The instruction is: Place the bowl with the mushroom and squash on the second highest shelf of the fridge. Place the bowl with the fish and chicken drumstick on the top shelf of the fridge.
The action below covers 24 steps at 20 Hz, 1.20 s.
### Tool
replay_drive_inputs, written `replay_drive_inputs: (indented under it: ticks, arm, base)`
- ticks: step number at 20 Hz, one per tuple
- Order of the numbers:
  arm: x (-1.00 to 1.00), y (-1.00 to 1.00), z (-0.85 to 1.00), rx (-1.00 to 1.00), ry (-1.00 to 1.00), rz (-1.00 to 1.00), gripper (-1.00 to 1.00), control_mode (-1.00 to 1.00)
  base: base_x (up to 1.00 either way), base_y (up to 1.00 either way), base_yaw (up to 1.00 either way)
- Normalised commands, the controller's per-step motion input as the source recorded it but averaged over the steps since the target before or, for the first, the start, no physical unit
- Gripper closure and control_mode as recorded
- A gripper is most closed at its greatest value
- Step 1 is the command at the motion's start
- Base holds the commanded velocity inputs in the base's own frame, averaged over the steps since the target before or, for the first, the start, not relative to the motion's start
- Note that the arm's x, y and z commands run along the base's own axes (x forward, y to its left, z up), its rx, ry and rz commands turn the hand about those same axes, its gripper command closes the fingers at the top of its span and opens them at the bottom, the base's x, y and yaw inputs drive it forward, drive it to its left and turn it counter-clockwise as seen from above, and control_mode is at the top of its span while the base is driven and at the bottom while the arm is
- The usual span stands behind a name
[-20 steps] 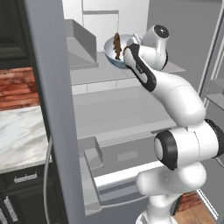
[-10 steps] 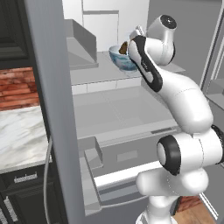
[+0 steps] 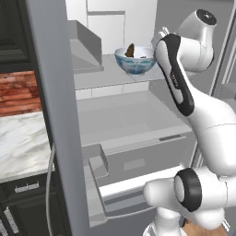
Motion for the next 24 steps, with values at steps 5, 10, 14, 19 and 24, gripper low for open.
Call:
replay_drive_inputs:
  ticks: [5,10,14,19,24]
  arm:
    - [-1.0,0.07,-1.0,-0.4,0.2,0.13,-1.0,-1.0]
    - [-0.24,-0.12,-0.8,-0.29,-0.02,0.33,-1.0,-1.0]
    - [0.11,0.0,-0.42,-0.13,-0.14,0.19,-1.0,-1.0]
    - [-0.61,0.0,-0.03,0.0,0.0,0.05,-1.0,-1.0]
    - [-0.9,0.0,0.0,0.0,0.01,0.07,-1.0,-1.0]
  base:
    - [0.0,0.0,0.0]
    - [0.0,0.0,0.0]
    - [0.0,0.0,0.0]
    - [0.0,0.0,0.0]
    - [0.0,0.0,0.0]
